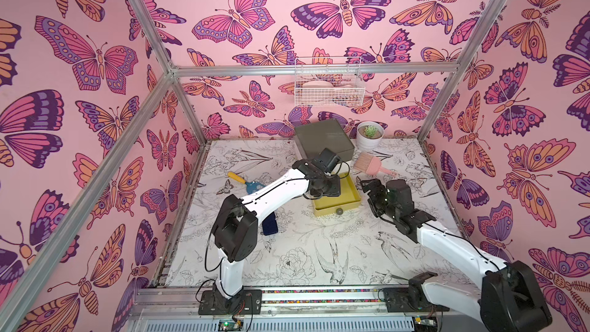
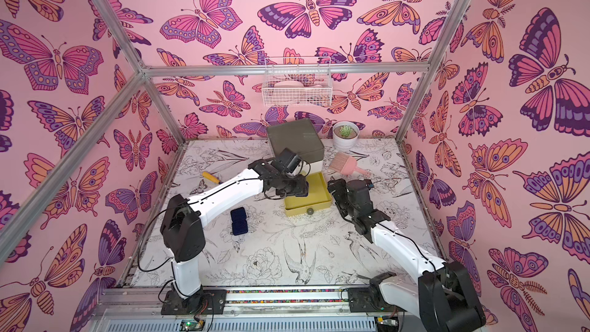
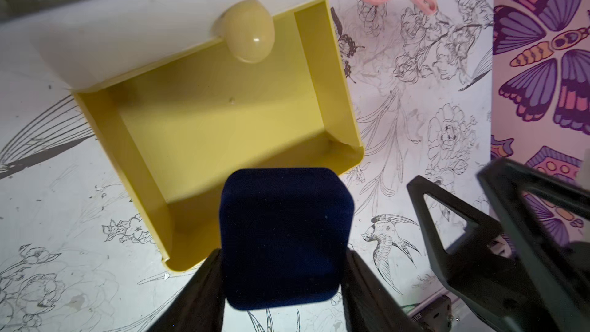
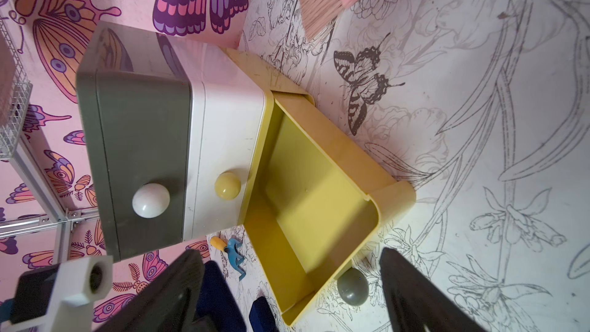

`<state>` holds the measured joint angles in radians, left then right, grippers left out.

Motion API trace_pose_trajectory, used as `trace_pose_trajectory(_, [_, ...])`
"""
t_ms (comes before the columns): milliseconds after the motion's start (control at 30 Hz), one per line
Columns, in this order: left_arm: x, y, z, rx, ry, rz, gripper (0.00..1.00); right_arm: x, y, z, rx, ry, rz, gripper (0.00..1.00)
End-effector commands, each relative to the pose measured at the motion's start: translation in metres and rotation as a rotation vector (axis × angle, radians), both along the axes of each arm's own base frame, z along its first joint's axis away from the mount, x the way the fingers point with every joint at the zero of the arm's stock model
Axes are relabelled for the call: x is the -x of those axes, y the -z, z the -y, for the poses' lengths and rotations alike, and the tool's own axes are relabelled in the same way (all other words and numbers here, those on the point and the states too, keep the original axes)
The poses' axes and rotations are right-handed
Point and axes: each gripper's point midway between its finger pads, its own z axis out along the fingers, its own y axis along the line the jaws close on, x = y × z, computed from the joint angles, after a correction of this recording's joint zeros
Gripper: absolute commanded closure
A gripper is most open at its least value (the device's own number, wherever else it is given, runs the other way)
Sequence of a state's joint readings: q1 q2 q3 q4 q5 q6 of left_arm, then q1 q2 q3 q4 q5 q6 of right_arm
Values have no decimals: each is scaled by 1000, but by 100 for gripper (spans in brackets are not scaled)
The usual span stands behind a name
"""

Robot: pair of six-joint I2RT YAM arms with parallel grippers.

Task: Place the brooch boxes into the drawer by color
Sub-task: Place the brooch box in the drawer.

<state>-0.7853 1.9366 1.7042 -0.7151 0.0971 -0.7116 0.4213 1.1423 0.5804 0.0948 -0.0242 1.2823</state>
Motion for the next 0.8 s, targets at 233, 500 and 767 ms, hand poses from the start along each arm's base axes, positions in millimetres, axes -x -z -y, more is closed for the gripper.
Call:
trace_pose_trajectory(233, [-12,9,-9,-80,-12,32,47,5,8,6,-2,20,-3,8])
trace_pose_trajectory(500, [-12,9,-9,-84,-13,32,27,3,6,6,1,19,0,8])
trace_pose_trajectory(767, [-16,-5,-12,-85,-2,77,20,1,-10,-2,57,-62,38,8])
